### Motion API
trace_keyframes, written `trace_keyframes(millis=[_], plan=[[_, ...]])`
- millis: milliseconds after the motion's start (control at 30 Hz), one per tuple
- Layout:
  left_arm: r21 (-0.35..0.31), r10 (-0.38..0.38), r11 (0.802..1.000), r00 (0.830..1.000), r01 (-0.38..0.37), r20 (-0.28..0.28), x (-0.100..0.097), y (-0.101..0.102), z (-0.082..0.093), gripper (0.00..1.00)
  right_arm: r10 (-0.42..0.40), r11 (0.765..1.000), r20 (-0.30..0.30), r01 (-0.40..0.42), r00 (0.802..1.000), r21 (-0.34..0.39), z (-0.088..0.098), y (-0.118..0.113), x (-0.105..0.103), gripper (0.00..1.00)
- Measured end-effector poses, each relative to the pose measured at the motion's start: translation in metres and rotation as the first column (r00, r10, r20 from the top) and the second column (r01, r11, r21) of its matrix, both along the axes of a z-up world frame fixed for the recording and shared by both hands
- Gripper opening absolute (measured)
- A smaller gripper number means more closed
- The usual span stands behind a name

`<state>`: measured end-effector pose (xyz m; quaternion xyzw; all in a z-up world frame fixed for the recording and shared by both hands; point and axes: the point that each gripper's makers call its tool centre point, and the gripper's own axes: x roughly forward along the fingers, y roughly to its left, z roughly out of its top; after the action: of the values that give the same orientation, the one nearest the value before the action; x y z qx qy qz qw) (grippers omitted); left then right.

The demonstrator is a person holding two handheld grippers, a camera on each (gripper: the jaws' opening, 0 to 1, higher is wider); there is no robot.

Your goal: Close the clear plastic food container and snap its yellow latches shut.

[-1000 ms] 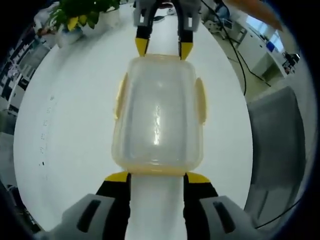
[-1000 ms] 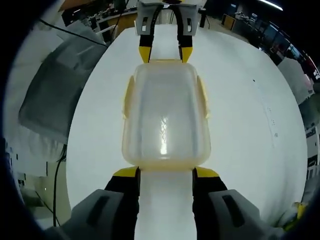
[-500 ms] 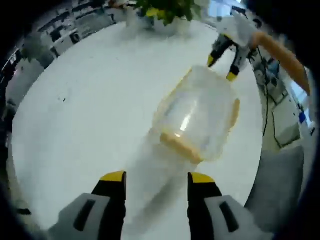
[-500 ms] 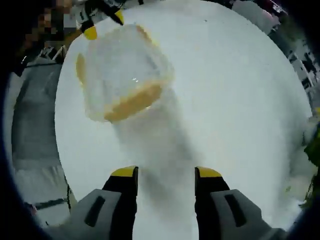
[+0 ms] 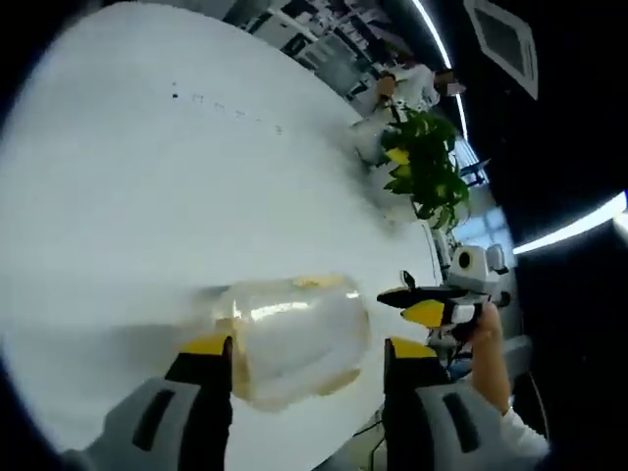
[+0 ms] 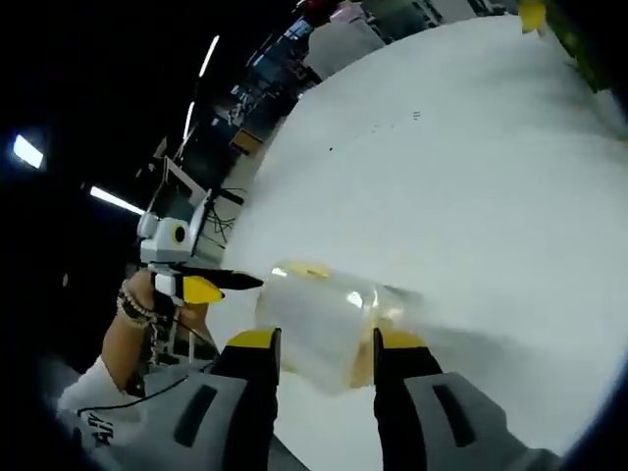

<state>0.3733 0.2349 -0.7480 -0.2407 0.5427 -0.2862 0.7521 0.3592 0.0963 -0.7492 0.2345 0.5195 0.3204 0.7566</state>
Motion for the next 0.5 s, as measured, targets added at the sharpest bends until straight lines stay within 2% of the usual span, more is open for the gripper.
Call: trace_keyframes(millis=[67, 200, 267, 333, 433, 467, 500], plan=[[0.084, -0.032, 0.996, 0.999, 0.031, 0.004, 0.000, 0.008, -0.008, 0.56, 0.024, 0.997, -0.016, -0.025, 1.000, -0.069, -0.012, -0.005, -0.006, 0.35], [0.065, -0.048, 0.997, 0.998, 0.050, -0.028, -0.005, 0.001, -0.008, 0.55, 0.073, 0.995, -0.032, -0.075, 0.997, -0.060, -0.015, 0.002, -0.015, 0.27], [0.077, -0.057, 0.995, 0.998, 0.060, -0.039, -0.007, -0.001, -0.012, 0.54, 0.081, 0.994, -0.039, -0.083, 0.996, -0.064, -0.017, 0.006, -0.017, 0.26], [0.111, -0.076, 0.990, 0.996, 0.082, -0.054, -0.009, 0.002, -0.020, 0.52, 0.117, 0.987, -0.037, -0.121, 0.992, -0.104, -0.023, 0.007, -0.018, 0.25], [0.102, -0.075, 0.991, 0.994, 0.083, -0.084, -0.013, 0.000, -0.023, 0.47, 0.178, 0.965, -0.027, -0.180, 0.984, -0.191, -0.032, 0.003, -0.020, 0.22], [0.115, -0.077, 0.990, 0.994, 0.085, -0.074, -0.011, 0.001, -0.024, 0.46, 0.201, 0.959, -0.010, -0.199, 0.980, -0.204, -0.032, 0.004, -0.018, 0.23], [0.126, -0.086, 0.988, 0.994, 0.094, -0.071, -0.011, 0.003, -0.025, 0.45, 0.177, 0.965, -0.025, -0.179, 0.984, -0.192, -0.030, 0.006, -0.018, 0.23]])
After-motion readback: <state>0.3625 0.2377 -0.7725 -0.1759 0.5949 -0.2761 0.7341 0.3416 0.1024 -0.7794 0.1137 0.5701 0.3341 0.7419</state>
